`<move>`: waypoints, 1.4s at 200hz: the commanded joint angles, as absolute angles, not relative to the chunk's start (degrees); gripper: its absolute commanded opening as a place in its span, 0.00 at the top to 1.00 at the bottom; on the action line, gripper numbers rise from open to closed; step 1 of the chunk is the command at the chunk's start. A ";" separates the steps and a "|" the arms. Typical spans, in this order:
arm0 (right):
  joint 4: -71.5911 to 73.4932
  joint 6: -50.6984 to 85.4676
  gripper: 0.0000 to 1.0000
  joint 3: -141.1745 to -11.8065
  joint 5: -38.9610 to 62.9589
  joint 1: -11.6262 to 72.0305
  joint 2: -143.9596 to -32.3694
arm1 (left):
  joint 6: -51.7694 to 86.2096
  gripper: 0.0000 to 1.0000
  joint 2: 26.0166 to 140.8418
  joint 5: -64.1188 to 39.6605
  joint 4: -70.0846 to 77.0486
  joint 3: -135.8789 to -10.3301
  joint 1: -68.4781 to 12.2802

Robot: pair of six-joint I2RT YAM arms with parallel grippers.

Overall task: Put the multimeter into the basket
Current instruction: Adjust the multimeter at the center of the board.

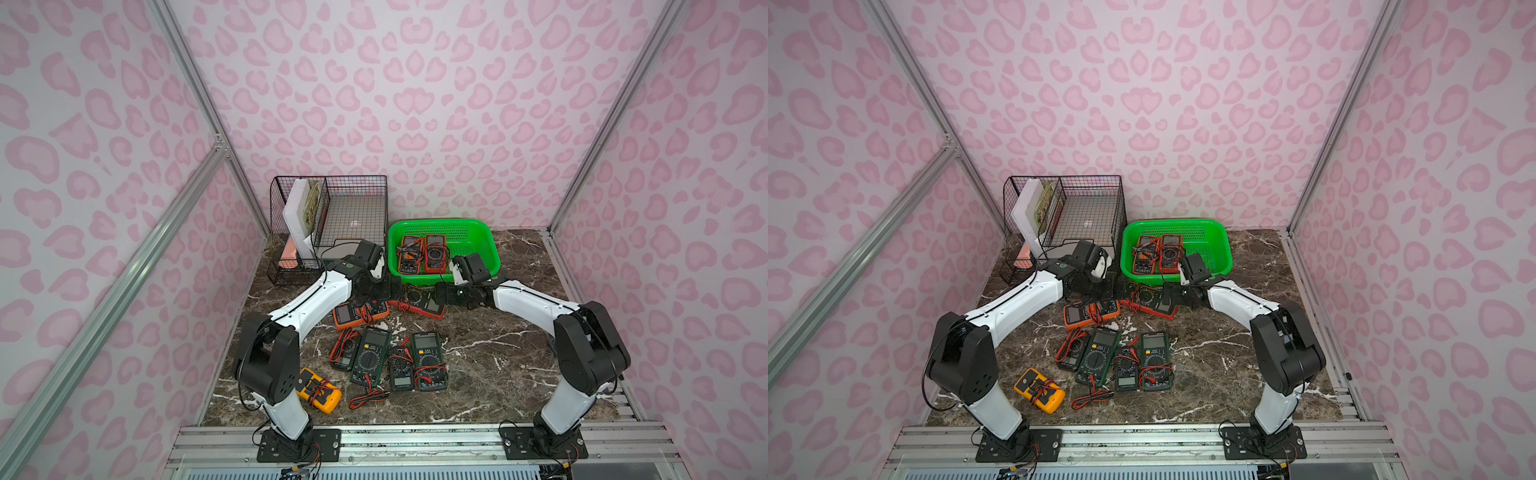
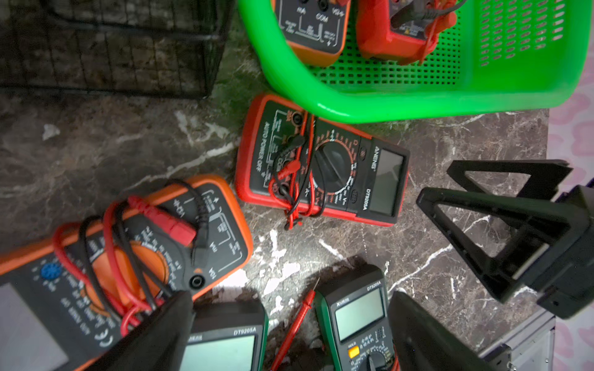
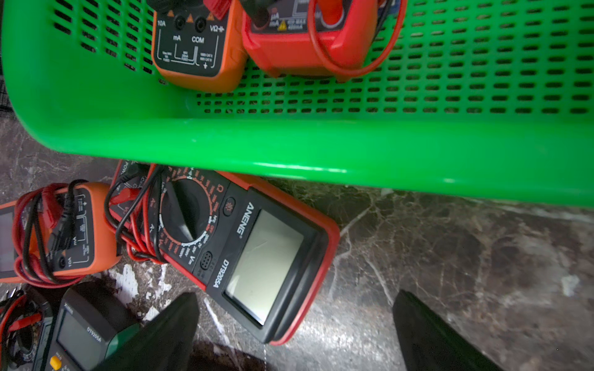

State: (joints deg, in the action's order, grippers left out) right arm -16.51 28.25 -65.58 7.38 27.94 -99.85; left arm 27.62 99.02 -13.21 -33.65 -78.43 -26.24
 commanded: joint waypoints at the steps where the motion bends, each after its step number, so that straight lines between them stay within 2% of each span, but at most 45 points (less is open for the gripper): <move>1: -16.96 27.54 0.01 -64.96 8.08 27.64 -98.84 | 22.90 0.02 100.75 -13.63 -29.77 -80.04 -26.80; 57: -19.09 26.90 0.01 -63.95 9.22 25.54 -97.41 | 20.22 0.02 106.37 -11.23 -30.01 -85.80 -28.91; 193: -20.64 26.01 0.01 -62.89 10.11 23.28 -95.44 | 17.41 0.01 111.51 -9.02 -24.56 -86.92 -29.36; 280: -22.81 26.10 0.01 -59.49 9.73 20.47 -90.27 | 17.40 0.01 113.23 -7.79 -21.09 -85.05 -29.27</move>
State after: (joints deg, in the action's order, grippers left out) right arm -21.76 26.55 -60.18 10.09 21.02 -91.55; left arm 17.80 113.23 -8.29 -22.90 -86.26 -29.32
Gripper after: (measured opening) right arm 0.992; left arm 0.986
